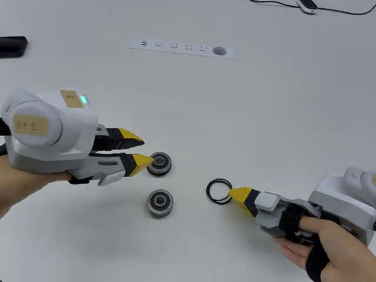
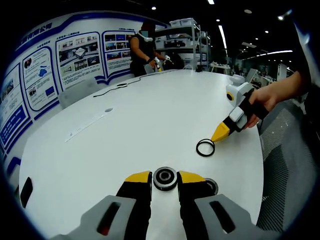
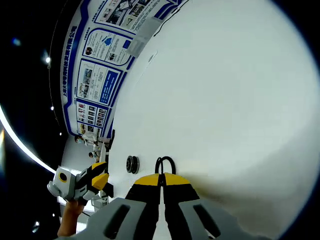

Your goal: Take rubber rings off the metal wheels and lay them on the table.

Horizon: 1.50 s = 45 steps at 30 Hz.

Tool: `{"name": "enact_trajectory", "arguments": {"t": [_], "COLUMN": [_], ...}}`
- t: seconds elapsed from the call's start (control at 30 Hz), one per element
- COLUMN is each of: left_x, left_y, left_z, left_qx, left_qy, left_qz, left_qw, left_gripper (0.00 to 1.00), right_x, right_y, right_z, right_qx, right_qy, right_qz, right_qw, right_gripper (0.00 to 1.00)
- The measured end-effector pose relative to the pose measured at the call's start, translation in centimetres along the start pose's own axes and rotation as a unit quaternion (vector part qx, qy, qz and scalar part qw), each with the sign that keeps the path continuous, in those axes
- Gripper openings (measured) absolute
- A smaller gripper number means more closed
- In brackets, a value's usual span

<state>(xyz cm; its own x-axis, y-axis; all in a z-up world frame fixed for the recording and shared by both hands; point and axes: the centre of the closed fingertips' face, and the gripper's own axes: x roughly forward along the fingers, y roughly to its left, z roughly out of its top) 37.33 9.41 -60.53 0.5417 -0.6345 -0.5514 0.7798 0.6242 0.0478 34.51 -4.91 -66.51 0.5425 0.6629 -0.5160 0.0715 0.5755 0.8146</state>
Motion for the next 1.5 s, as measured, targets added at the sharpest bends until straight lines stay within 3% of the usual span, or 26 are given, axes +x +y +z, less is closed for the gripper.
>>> {"name": "enact_trajectory", "arguments": {"t": [0.2, 0.43, 0.53, 0.67, 0.9, 1.17, 1.5], "left_x": [0.2, 0.7, 1.0, 1.5, 2.4, 3.5, 4.0], "left_y": [0.0, -0.2, -0.2, -0.2, -0.2, -0.4, -0.3], "left_z": [-0.1, -0.6, -0.8, -1.0, -1.4, -2.0, -2.4], "left_qx": [0.003, 0.009, 0.011, 0.012, 0.015, 0.023, 0.029], "left_qy": [0.004, 0.015, 0.020, 0.025, 0.038, 0.053, 0.063], "left_qz": [-0.002, -0.010, -0.015, -0.020, -0.029, -0.043, -0.048], "left_qw": [1.0000, 0.9998, 0.9996, 0.9994, 0.9987, 0.9974, 0.9965], "left_gripper": [0.21, 0.20, 0.20, 0.20, 0.20, 0.19, 0.18], "right_x": [-0.3, -0.9, -0.8, -0.4, 0.8, 1.8, 2.5], "right_y": [-0.4, -0.3, 0.8, 2.8, 5.2, 6.6, 6.8], "right_z": [0.0, 1.4, 2.3, 2.7, 1.5, 0.3, -0.7], "right_qx": [-0.018, -0.036, -0.067, -0.092, -0.128, -0.146, -0.152], "right_qy": [-0.005, -0.027, -0.046, -0.052, -0.024, 0.001, 0.022], "right_qz": [-0.020, -0.019, 0.004, 0.043, 0.095, 0.130, 0.136], "right_qw": [0.9996, 0.9988, 0.9967, 0.9935, 0.9868, 0.9807, 0.9786], "right_gripper": [0.07, 0.07, 0.07, 0.10, 0.19, 0.22, 0.23]}}
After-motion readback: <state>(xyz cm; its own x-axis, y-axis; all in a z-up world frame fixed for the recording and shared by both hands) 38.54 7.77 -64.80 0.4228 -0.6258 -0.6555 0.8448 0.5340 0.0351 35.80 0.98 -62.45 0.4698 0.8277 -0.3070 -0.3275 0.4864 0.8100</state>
